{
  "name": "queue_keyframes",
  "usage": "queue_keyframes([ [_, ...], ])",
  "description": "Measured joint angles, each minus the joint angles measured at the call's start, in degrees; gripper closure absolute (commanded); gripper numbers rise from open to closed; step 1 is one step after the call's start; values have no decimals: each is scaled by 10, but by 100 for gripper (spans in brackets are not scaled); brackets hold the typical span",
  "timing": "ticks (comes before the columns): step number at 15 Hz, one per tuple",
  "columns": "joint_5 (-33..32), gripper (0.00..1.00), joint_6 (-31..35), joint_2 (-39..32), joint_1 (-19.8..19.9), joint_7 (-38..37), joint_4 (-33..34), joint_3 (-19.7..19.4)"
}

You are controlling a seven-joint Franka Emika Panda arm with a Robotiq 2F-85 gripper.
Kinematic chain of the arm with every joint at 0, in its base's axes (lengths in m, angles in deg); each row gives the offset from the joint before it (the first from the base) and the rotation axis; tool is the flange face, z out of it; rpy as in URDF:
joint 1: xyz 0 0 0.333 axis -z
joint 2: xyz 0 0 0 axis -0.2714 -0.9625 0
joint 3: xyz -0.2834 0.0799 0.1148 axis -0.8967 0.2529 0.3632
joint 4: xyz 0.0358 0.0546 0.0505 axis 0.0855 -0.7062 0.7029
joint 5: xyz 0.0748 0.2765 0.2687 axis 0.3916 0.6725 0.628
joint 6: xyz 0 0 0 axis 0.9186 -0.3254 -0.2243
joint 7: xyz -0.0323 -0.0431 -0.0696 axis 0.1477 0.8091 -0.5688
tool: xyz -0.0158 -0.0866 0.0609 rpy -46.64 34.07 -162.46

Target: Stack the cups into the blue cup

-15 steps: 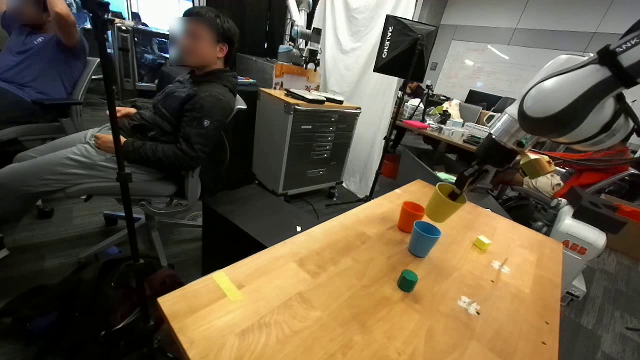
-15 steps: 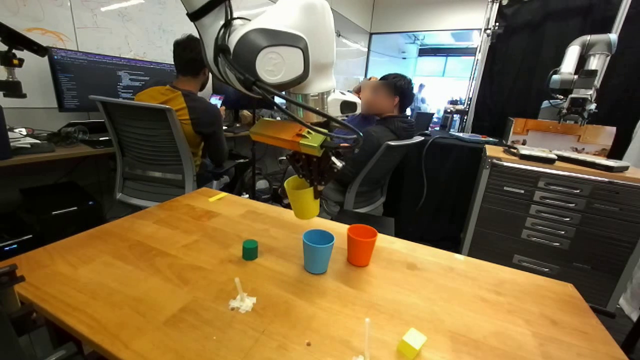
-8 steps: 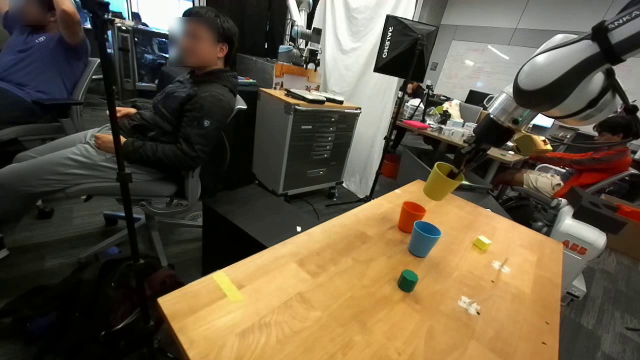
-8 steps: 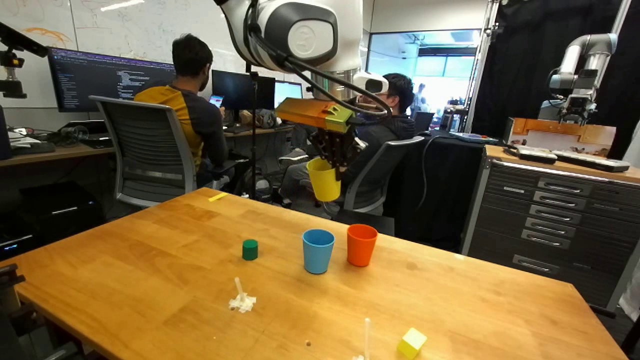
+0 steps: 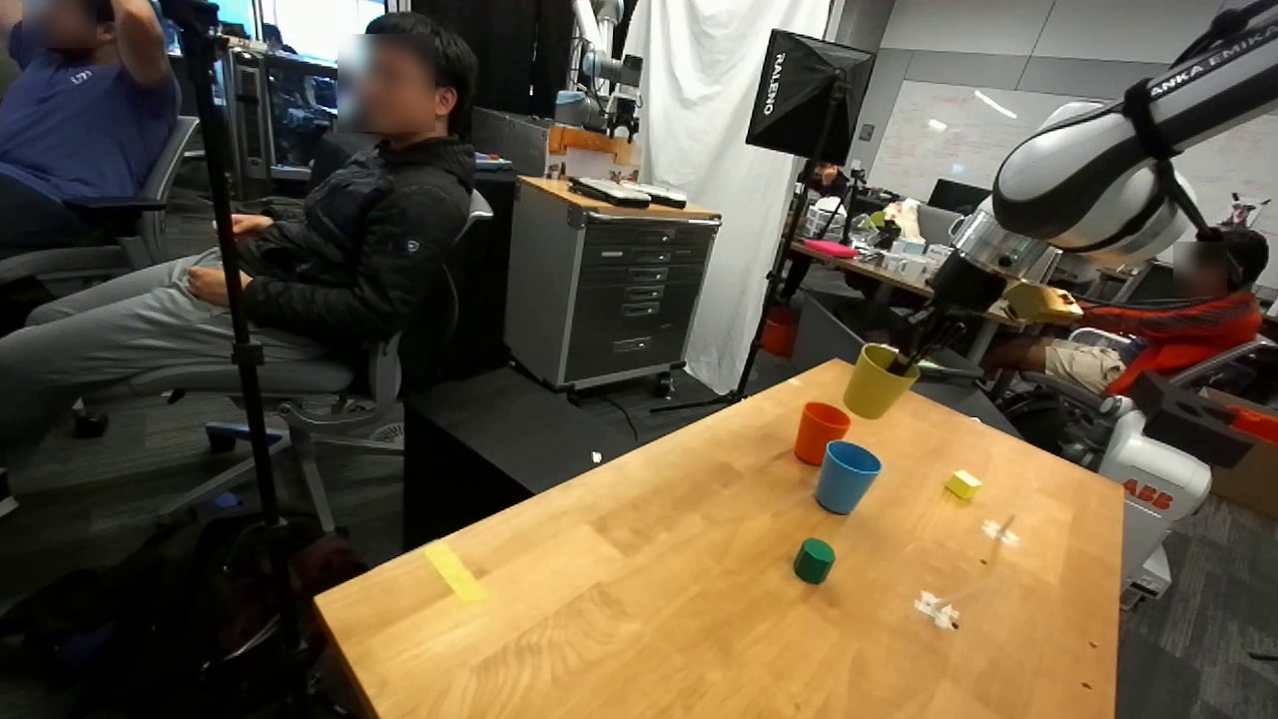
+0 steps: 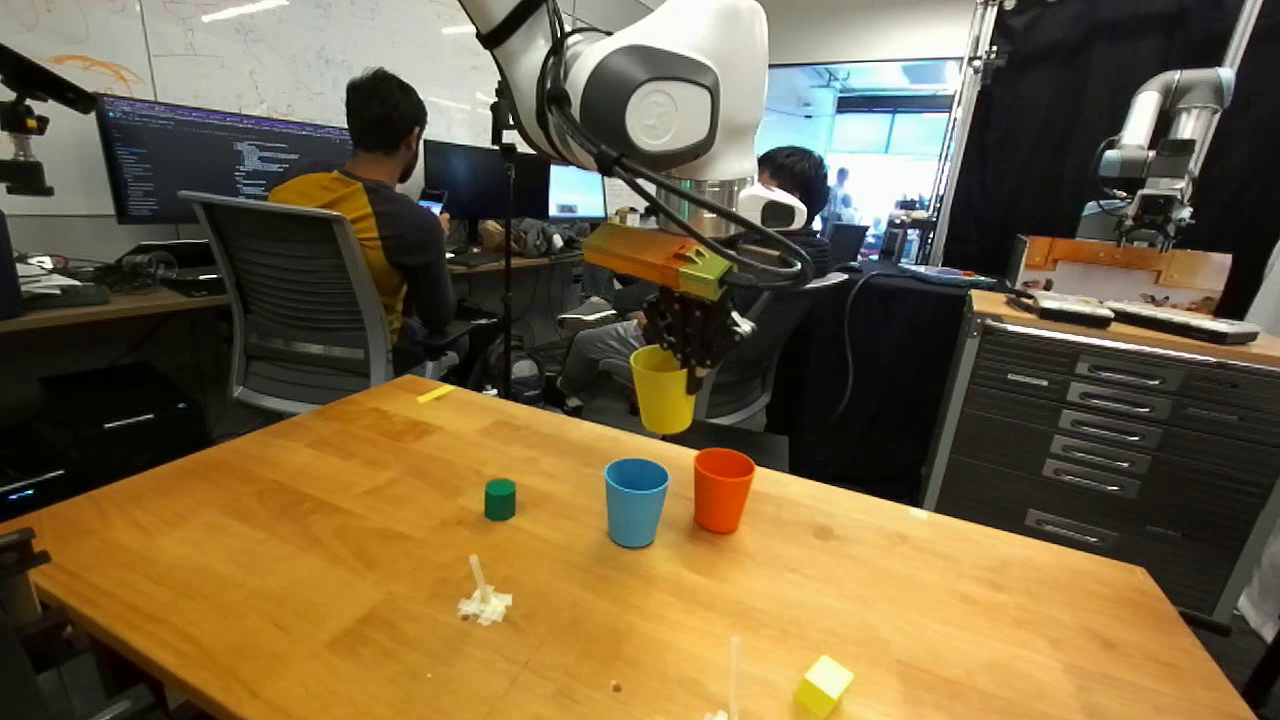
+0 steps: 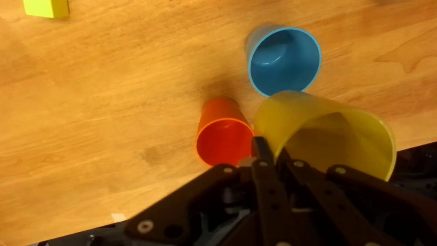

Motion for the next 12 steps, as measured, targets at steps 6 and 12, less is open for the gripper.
queue_keyframes([
  [6, 0, 96, -27, -46, -2, 0, 32, 1],
  [12, 0, 96, -49, -77, -4, 0, 60, 3],
])
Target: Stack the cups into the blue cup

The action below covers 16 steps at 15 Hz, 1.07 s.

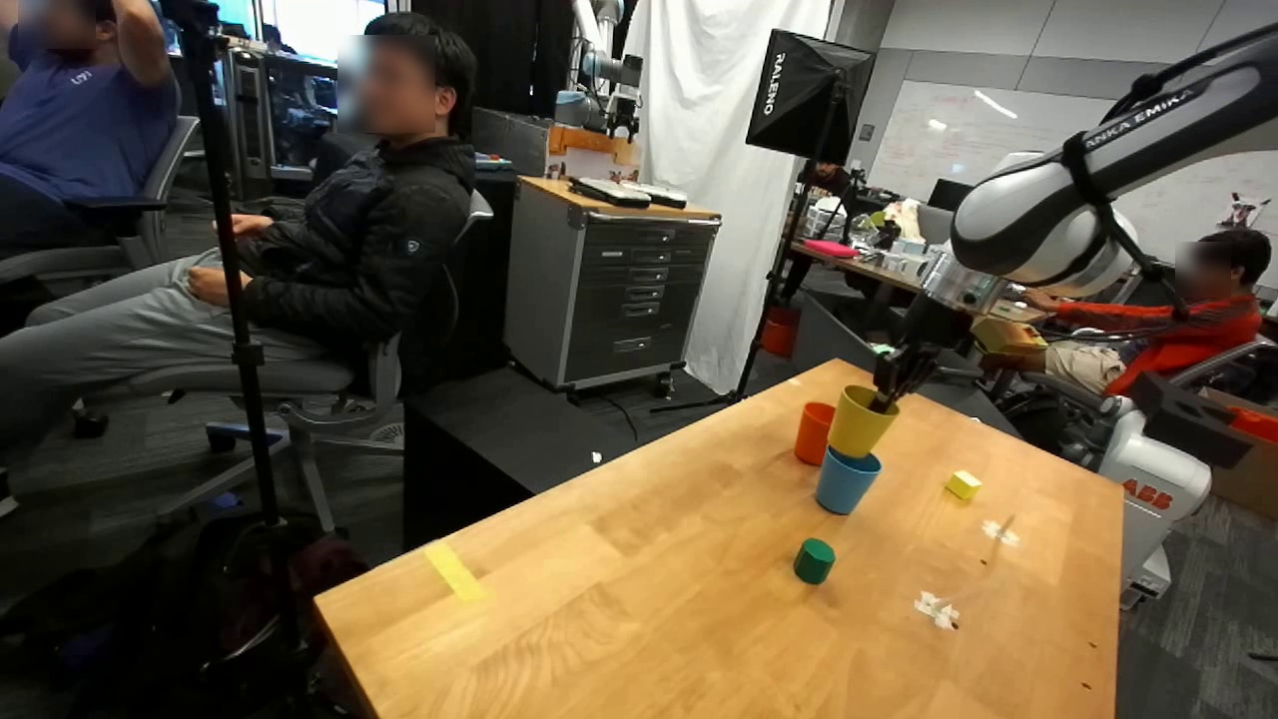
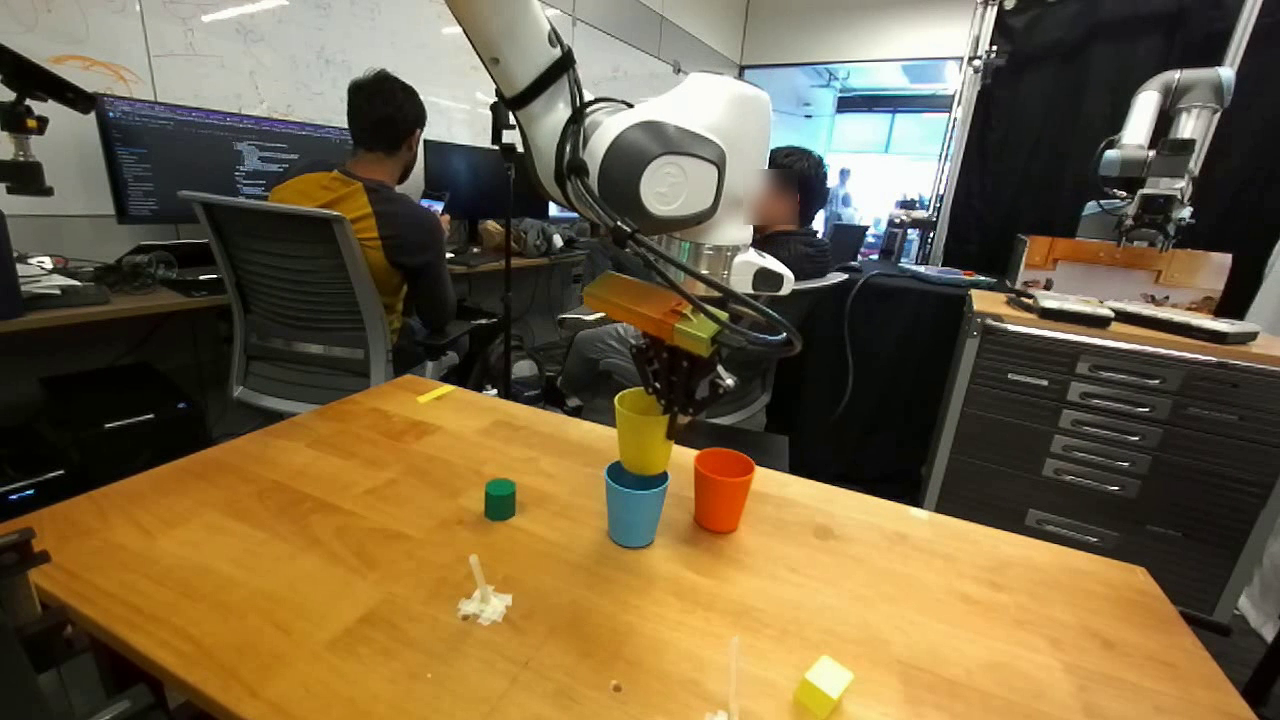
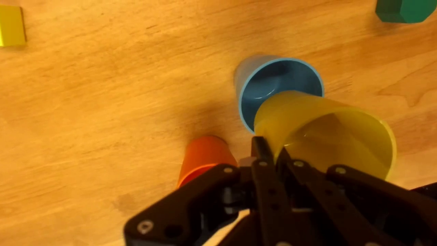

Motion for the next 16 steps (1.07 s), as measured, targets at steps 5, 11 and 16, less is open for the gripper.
queue_keyframes([
  [5, 0, 96, -12, -24, 0, 0, 21, 0],
  [11, 0, 96, -25, -62, 0, 0, 38, 0],
  [16, -1, 99, -33, -71, 0, 0, 47, 0],
])
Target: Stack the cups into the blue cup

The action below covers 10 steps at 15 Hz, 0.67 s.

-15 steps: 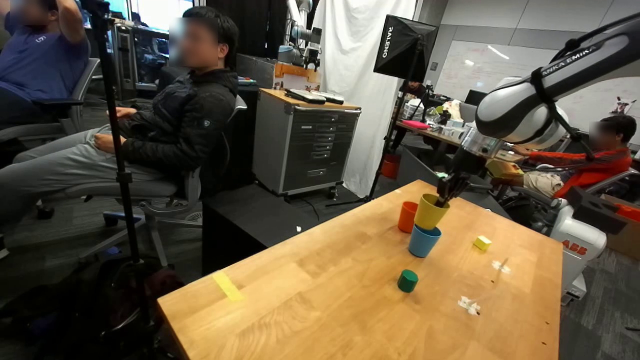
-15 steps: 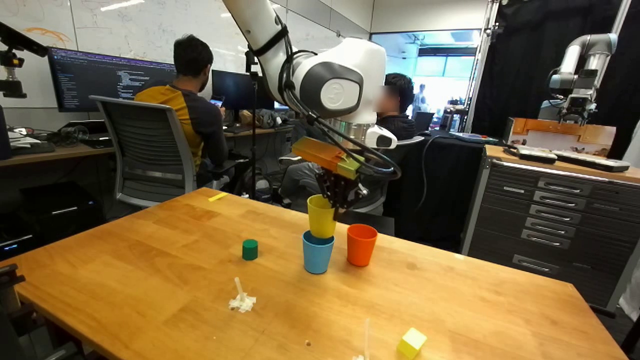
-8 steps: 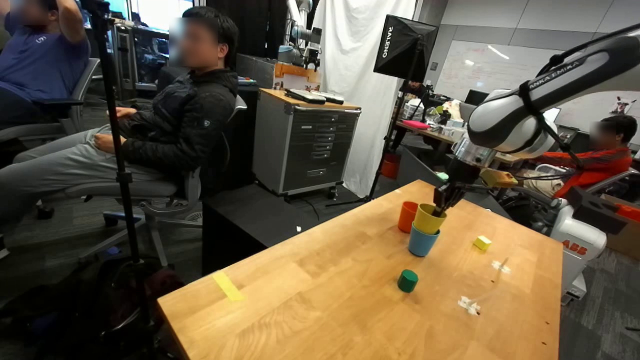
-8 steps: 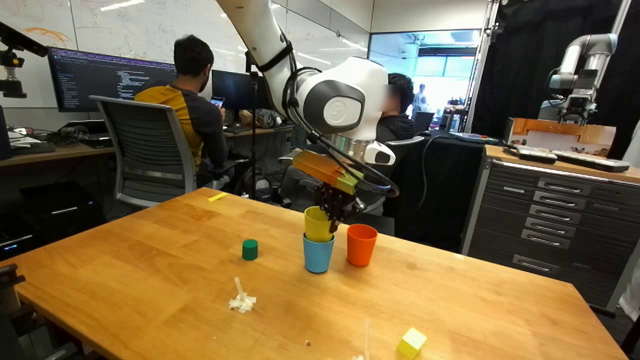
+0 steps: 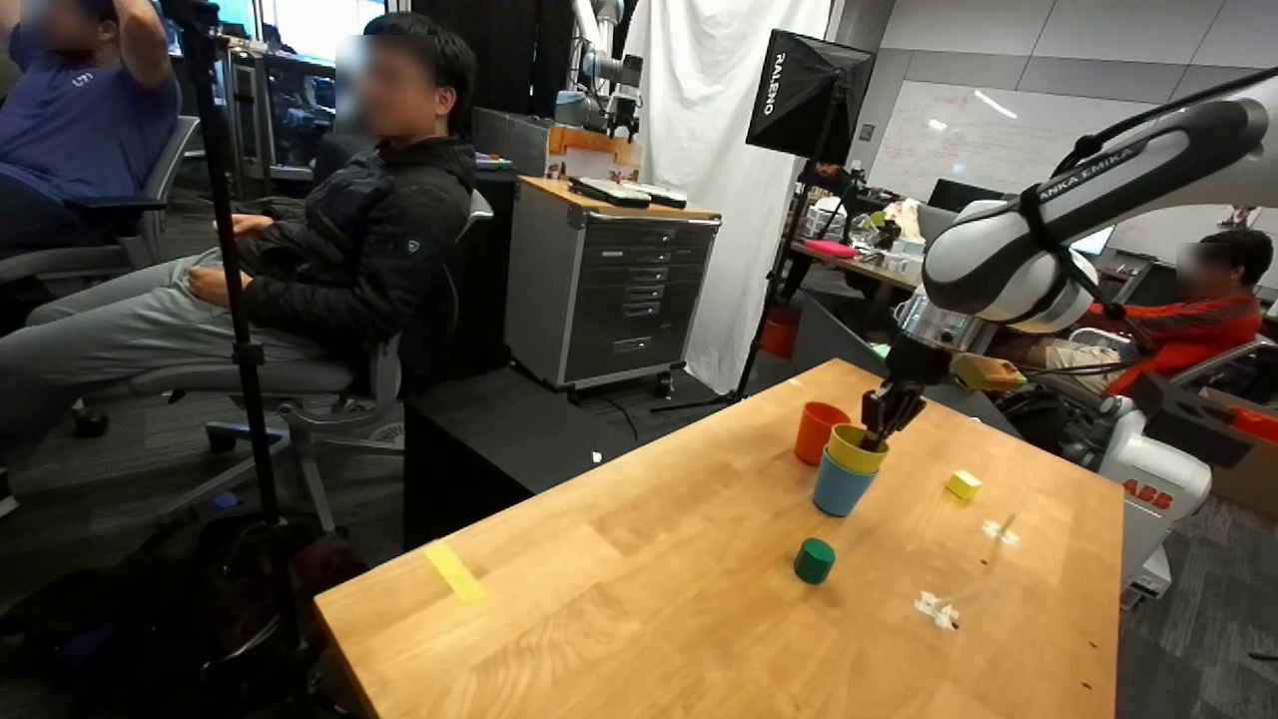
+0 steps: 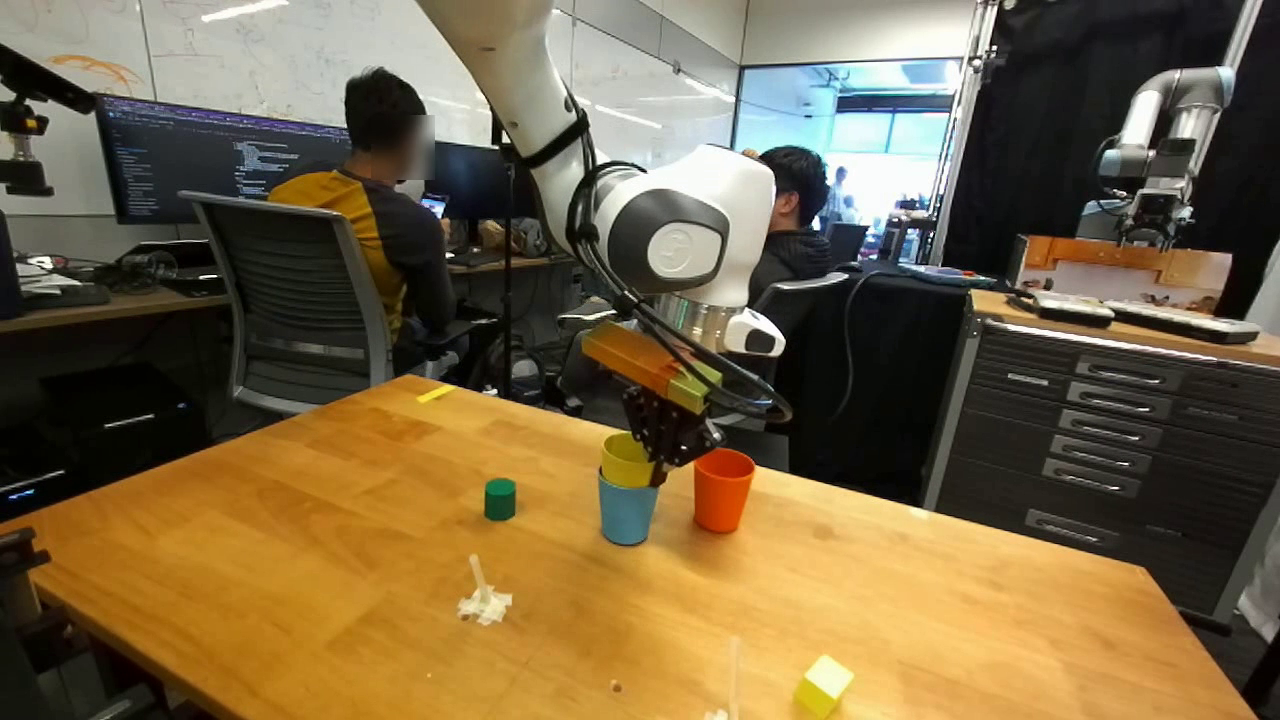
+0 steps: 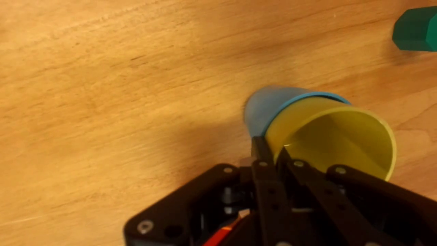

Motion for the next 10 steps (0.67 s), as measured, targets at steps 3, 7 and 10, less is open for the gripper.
queue_keyframes([
  [3, 0, 79, 0, 0, 0, 0, 0, 0],
  [7, -1, 49, 0, 0, -3, 0, 1, 0],
  [10, -2, 27, 0, 0, -6, 0, 2, 0],
])
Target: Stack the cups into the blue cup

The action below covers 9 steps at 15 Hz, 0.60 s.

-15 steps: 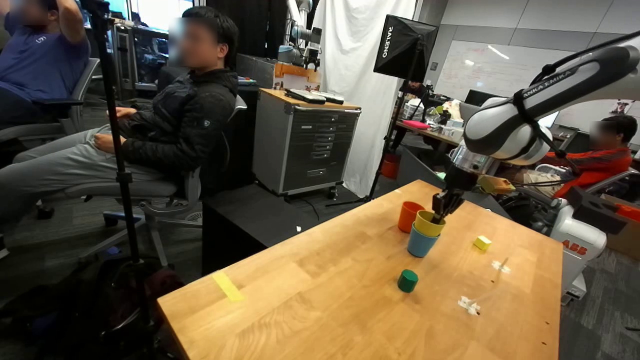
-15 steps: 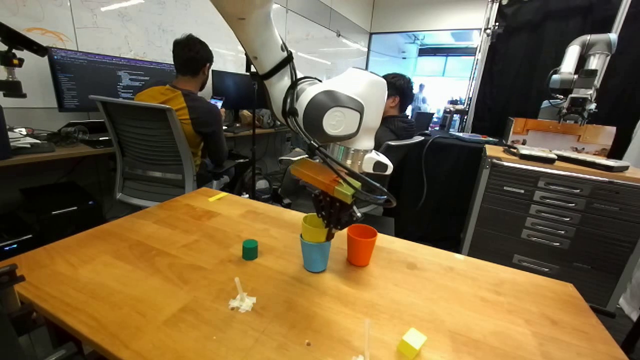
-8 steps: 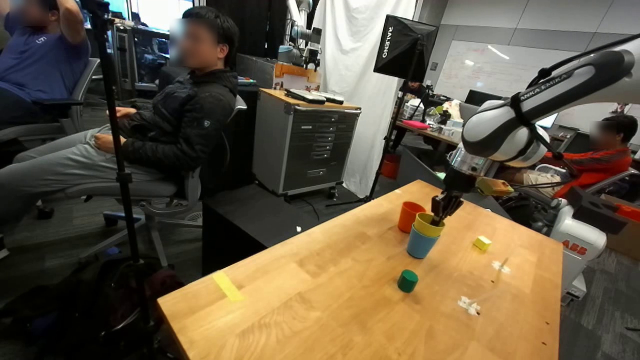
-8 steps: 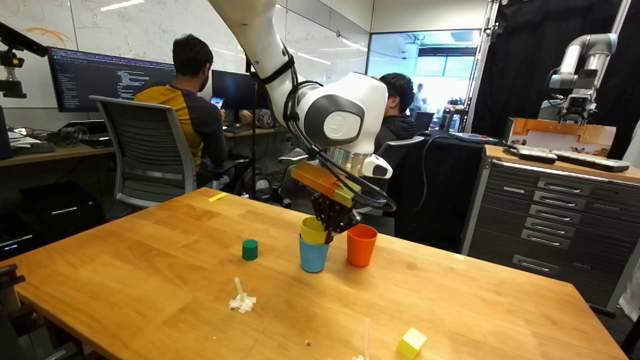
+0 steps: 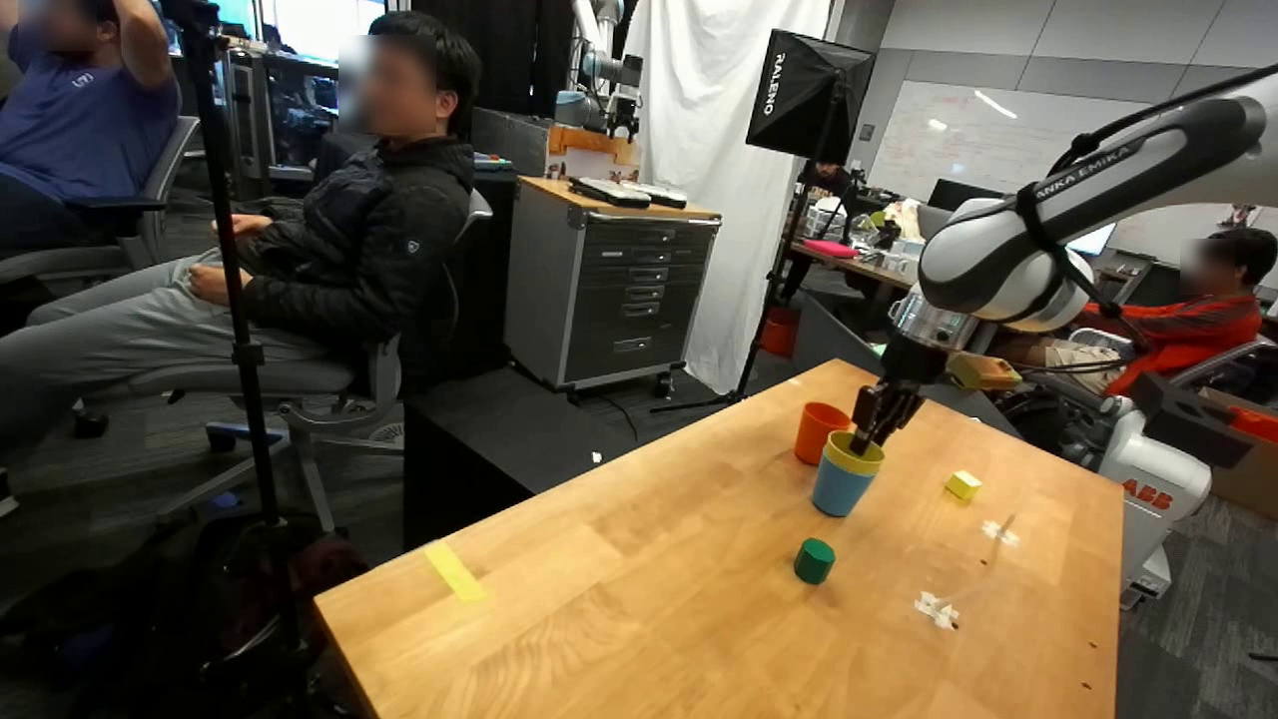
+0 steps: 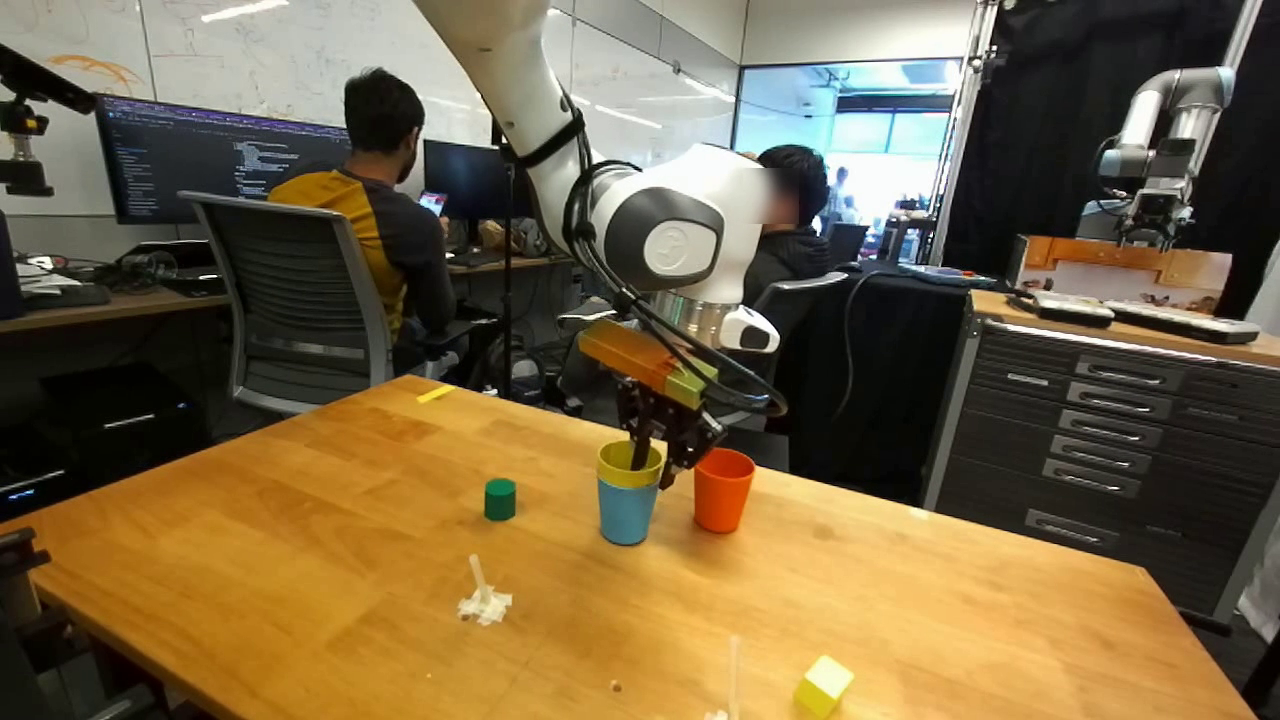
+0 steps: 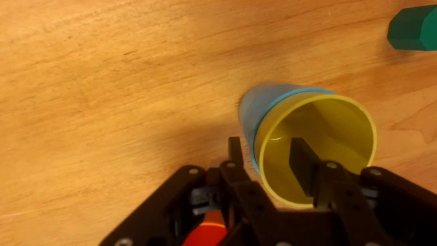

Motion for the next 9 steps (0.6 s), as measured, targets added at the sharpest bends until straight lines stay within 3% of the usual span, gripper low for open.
queue_keyframes([
  [3, 0, 3, 0, 0, -3, 0, 3, 0],
  [9, 0, 0, 2, 3, -5, 0, 12, 1],
])
